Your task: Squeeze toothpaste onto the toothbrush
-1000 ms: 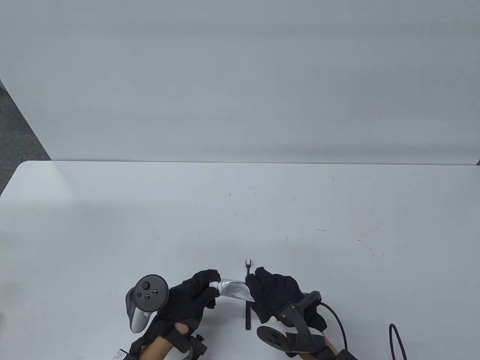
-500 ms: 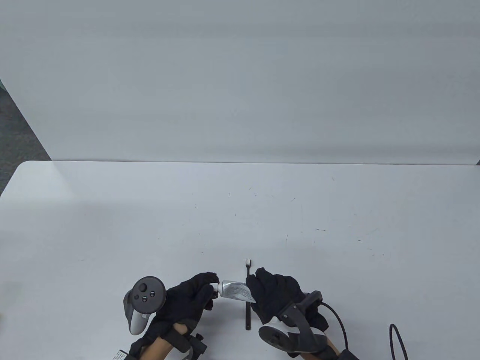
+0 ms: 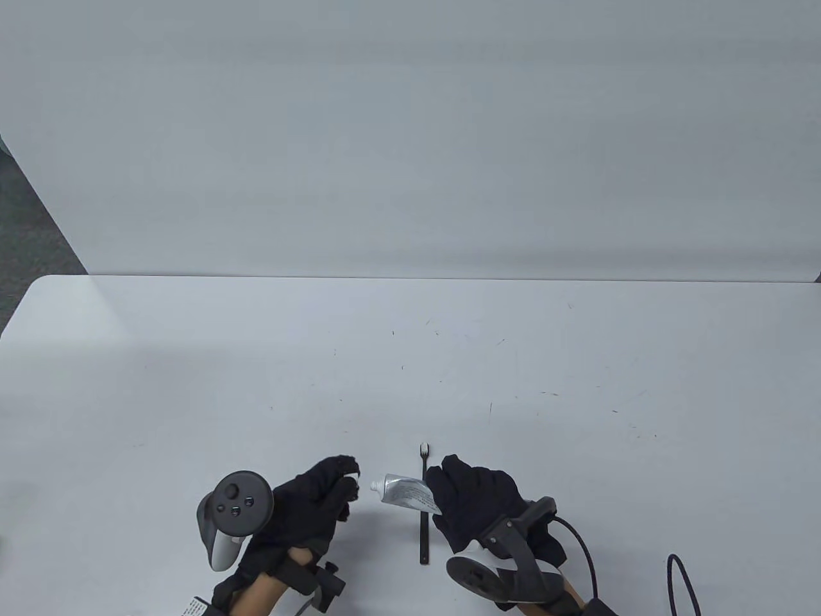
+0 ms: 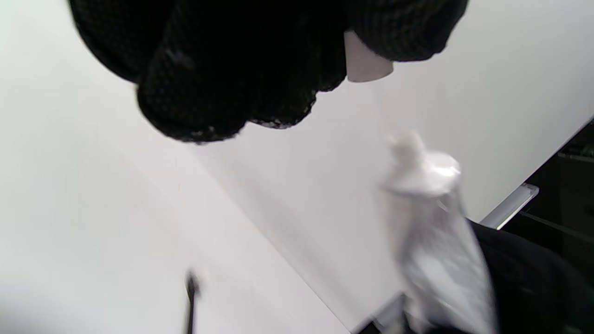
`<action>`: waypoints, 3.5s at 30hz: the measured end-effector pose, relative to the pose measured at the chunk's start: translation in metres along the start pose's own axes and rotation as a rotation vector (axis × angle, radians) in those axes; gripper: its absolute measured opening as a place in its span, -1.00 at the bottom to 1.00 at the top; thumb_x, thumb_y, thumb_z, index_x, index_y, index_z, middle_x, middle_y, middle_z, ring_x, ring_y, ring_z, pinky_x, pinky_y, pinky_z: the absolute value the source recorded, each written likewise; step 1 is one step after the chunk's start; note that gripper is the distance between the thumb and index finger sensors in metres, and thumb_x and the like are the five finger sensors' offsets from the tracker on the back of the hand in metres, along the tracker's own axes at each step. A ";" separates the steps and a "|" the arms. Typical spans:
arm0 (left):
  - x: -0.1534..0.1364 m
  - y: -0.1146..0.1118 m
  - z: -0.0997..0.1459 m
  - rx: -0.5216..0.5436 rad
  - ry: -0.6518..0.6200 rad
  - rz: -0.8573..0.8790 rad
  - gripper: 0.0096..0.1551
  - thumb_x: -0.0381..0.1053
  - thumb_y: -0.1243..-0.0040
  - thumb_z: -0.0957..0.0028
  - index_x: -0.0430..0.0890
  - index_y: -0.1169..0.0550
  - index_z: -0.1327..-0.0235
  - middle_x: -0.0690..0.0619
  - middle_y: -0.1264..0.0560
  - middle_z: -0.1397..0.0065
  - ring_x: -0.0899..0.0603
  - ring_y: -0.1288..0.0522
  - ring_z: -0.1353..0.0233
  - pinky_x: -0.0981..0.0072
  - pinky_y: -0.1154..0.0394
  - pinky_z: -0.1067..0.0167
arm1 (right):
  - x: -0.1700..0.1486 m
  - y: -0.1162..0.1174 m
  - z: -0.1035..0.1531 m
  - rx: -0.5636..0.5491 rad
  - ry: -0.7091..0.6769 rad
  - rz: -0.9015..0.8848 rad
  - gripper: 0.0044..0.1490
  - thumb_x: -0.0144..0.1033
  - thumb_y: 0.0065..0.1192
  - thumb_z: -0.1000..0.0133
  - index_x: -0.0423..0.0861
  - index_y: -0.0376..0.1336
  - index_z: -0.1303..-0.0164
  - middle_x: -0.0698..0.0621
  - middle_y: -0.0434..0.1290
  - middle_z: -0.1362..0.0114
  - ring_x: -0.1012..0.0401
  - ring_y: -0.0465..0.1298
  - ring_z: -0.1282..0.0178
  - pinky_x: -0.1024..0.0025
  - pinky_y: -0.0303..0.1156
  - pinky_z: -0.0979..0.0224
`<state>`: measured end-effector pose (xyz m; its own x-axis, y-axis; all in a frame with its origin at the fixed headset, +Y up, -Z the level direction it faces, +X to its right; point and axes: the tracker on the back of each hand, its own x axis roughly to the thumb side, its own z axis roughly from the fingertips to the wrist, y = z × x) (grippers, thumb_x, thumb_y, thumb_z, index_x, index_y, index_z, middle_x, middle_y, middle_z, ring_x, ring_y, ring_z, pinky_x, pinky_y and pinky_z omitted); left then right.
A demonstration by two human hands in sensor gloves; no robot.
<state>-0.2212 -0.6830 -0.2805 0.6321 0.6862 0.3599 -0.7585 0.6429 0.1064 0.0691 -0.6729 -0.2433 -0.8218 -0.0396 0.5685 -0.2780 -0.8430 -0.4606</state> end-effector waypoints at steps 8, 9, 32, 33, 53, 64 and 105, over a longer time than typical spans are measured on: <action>-0.022 0.008 -0.011 -0.048 0.076 -0.647 -0.41 -0.09 -0.37 0.11 -0.02 -0.57 -0.27 -0.12 -0.53 -0.30 -0.23 -0.62 -0.15 -0.33 -0.41 -0.29 | -0.024 -0.009 0.004 -0.029 0.111 -0.069 -0.26 -0.14 0.40 0.09 -0.16 0.23 -0.26 -0.22 0.39 -0.34 -0.16 0.53 -0.12 -0.15 0.53 -0.06; -0.027 0.003 -0.013 -0.086 0.081 -0.704 -0.41 -0.11 -0.38 0.11 -0.01 -0.57 -0.27 -0.12 -0.52 -0.31 -0.24 -0.61 -0.16 -0.34 -0.40 -0.30 | -0.025 -0.009 0.005 -0.026 0.119 -0.074 -0.26 -0.14 0.40 0.09 -0.16 0.23 -0.26 -0.22 0.39 -0.34 -0.16 0.53 -0.12 -0.15 0.53 -0.06; -0.063 -0.056 -0.017 -0.449 0.112 -1.102 -0.43 -0.14 -0.46 0.13 0.04 -0.62 -0.22 -0.05 -0.56 -0.33 -0.22 -0.62 -0.23 -0.33 -0.39 -0.34 | -0.032 -0.006 0.008 -0.003 0.160 -0.104 -0.26 -0.14 0.40 0.09 -0.16 0.23 -0.26 -0.22 0.39 -0.34 -0.16 0.53 -0.12 -0.15 0.53 -0.05; -0.064 -0.056 -0.017 -0.451 0.115 -1.098 -0.43 -0.13 -0.46 0.14 0.04 -0.62 -0.22 -0.05 -0.56 -0.33 -0.22 -0.62 -0.24 -0.32 -0.39 -0.35 | -0.032 -0.006 0.008 -0.002 0.161 -0.105 -0.26 -0.14 0.40 0.08 -0.16 0.23 -0.26 -0.22 0.39 -0.34 -0.16 0.53 -0.12 -0.15 0.53 -0.05; 0.007 0.002 -0.005 -0.162 0.077 -0.748 -0.28 0.18 -0.37 0.11 0.06 -0.50 -0.38 -0.10 -0.45 -0.51 -0.35 -0.45 -0.48 -0.39 -0.28 -0.43 | -0.036 -0.016 0.006 -0.068 0.281 -0.356 -0.25 -0.15 0.38 0.06 -0.18 0.20 -0.28 -0.24 0.36 -0.36 -0.17 0.52 -0.13 -0.16 0.52 -0.06; 0.046 -0.056 0.009 -0.315 0.007 0.385 -0.20 0.31 -0.15 0.06 -0.03 -0.42 -0.43 -0.15 -0.42 -0.49 -0.38 -0.44 -0.45 -0.38 -0.34 -0.35 | 0.009 -0.015 0.003 -0.080 0.212 -0.439 -0.25 -0.15 0.36 0.05 -0.20 0.18 -0.28 -0.26 0.35 -0.36 -0.18 0.52 -0.12 -0.16 0.53 -0.03; -0.016 0.001 0.002 -0.053 0.147 0.552 -0.38 0.06 -0.12 0.01 -0.09 -0.41 -0.34 -0.06 -0.46 -0.39 -0.40 -0.48 -0.33 -0.38 -0.39 -0.25 | -0.018 0.073 -0.014 0.591 0.554 -0.207 -0.38 -0.31 0.33 0.07 -0.25 0.37 -0.19 -0.26 0.37 -0.39 -0.11 0.60 -0.10 -0.17 0.54 -0.06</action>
<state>-0.2322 -0.6937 -0.2841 0.1625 0.9629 0.2154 -0.9759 0.1891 -0.1091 0.0562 -0.7259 -0.2966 -0.9515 0.2859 0.1137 -0.2699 -0.9530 0.1376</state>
